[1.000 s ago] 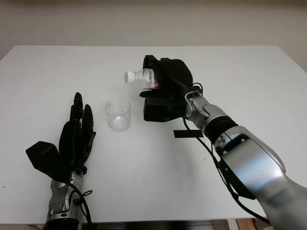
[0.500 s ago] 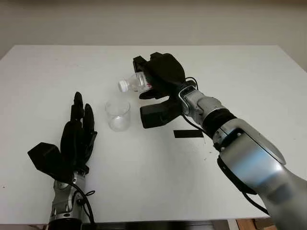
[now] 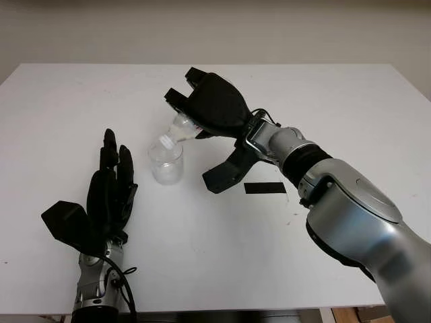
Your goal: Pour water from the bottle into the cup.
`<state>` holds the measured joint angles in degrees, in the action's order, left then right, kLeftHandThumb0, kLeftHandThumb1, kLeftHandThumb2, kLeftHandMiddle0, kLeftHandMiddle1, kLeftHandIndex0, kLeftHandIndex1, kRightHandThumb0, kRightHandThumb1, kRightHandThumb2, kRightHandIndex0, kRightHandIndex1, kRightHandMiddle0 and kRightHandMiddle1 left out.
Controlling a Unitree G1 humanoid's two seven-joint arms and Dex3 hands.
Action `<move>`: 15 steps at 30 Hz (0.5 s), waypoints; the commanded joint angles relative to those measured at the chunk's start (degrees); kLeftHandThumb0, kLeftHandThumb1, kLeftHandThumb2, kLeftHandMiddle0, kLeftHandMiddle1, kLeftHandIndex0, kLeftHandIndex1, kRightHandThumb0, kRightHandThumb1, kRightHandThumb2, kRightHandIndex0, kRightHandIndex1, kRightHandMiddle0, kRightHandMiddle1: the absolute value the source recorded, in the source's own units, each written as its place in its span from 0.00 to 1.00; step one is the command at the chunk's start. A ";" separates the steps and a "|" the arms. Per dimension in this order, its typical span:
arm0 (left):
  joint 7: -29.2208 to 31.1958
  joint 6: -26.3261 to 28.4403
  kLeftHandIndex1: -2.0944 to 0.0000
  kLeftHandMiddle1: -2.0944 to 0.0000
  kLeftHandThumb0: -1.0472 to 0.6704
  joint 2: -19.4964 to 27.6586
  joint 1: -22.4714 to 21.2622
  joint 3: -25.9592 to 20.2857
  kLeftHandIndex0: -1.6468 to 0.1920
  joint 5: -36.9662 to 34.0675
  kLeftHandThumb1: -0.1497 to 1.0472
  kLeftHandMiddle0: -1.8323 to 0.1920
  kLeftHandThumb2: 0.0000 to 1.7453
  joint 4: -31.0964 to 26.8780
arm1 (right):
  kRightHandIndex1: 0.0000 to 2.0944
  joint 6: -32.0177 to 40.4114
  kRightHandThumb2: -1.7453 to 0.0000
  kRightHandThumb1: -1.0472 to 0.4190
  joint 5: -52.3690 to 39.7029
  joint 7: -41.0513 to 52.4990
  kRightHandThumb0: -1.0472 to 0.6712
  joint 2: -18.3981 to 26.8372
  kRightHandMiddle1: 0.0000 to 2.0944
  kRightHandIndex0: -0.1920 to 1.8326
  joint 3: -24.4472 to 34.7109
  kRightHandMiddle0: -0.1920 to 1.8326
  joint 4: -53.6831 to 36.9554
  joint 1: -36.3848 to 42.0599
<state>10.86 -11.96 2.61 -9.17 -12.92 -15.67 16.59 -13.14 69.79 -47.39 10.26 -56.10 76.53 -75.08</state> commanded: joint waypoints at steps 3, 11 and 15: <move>-0.61 0.80 0.97 0.97 0.16 -1.41 2.62 0.36 0.99 0.13 1.00 0.99 0.25 2.51 | 1.00 1.95 0.97 0.01 1.00 -1.93 0.31 -0.06 0.64 0.61 -1.24 0.27 -0.11 -2.39; 0.01 0.40 0.98 0.98 0.16 -1.09 2.42 0.25 1.00 -0.04 1.00 1.00 0.26 2.93 | 1.00 5.29 0.96 0.00 1.13 -3.79 0.30 -0.99 0.61 0.63 -1.97 0.30 -0.27 -2.44; 0.23 0.55 0.97 0.97 0.16 -0.73 2.38 0.10 0.99 -0.13 1.00 0.99 0.25 2.88 | 1.00 2.86 0.96 0.01 -2.78 -4.55 0.31 -0.85 0.60 0.63 1.32 0.30 -0.58 -1.84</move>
<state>10.95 -12.20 2.48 -9.36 -12.91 -15.67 16.92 -9.65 68.49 -51.06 9.48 -56.46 76.56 -75.14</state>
